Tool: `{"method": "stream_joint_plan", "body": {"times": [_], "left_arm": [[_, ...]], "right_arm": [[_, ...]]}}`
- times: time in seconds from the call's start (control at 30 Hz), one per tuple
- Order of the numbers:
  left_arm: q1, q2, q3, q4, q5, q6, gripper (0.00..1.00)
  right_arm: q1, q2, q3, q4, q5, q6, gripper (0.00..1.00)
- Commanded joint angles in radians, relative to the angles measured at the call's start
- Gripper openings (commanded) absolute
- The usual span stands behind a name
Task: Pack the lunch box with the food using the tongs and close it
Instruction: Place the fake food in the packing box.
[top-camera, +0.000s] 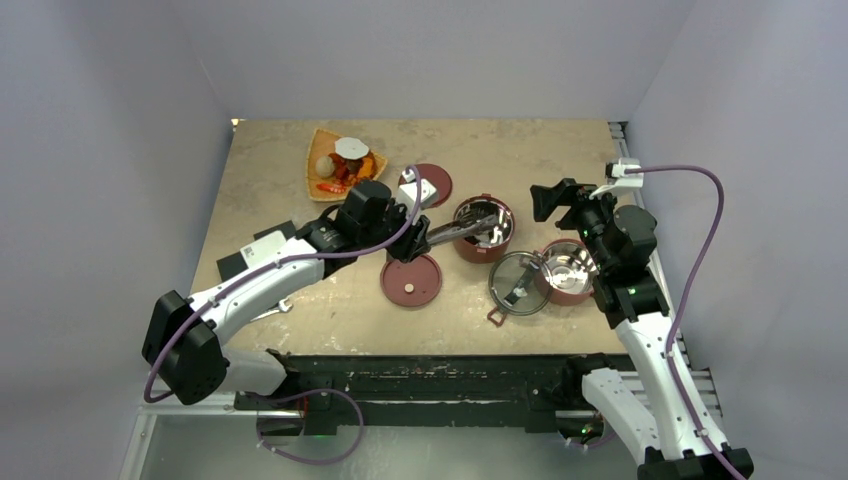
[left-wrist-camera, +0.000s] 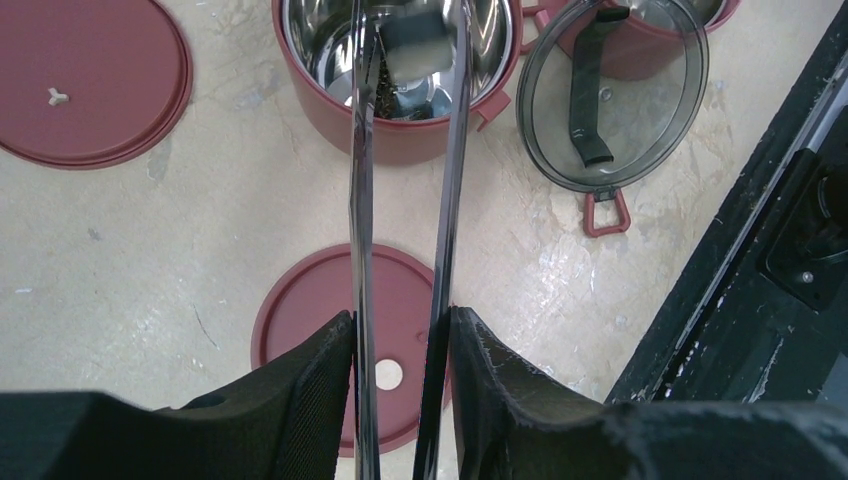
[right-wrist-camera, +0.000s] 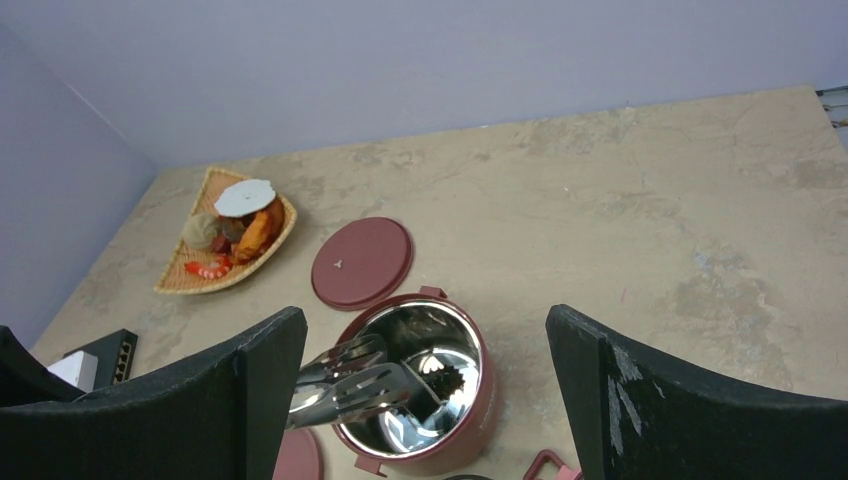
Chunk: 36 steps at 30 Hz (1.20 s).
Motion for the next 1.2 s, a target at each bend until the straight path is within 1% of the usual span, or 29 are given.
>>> {"method": "stream_joint_plan", "body": {"times": [0.0,0.13,0.3,0.6,0.7,0.87,1.0,1.1,1.17], "left_arm": [[-0.006,-0.007,0.006,0.078,0.011,-0.008,0.39],[-0.005,-0.007,0.005,0.078,0.019,-0.007,0.40],[-0.005,-0.019,0.006,0.089,0.020,-0.012,0.38],[-0.002,-0.093,0.008,0.119,-0.024,-0.014,0.37],[0.011,-0.104,0.014,0.099,-0.082,-0.011,0.37],[0.118,-0.121,0.018,0.086,-0.151,-0.038,0.37],[0.214,-0.115,0.033,0.052,-0.276,-0.057,0.37],[0.250,-0.097,0.056,0.004,-0.407,-0.053,0.37],[0.278,-0.081,0.067,-0.019,-0.466,-0.053,0.37]], "right_arm": [[0.000,-0.004,0.030,0.031,0.008,-0.009,0.94],[0.000,-0.003,0.029,0.030,0.009,-0.009,0.94],[0.000,-0.004,0.030,0.031,0.008,-0.008,0.94],[0.000,-0.010,0.026,0.031,0.009,-0.006,0.94],[0.000,-0.012,0.027,0.031,0.010,-0.006,0.94],[0.000,-0.017,0.022,0.033,0.012,-0.006,0.94],[0.000,-0.021,0.018,0.035,0.011,-0.005,0.94],[0.000,-0.024,0.016,0.036,0.008,-0.005,0.94],[0.000,-0.026,0.013,0.036,0.002,-0.005,0.94]]}}
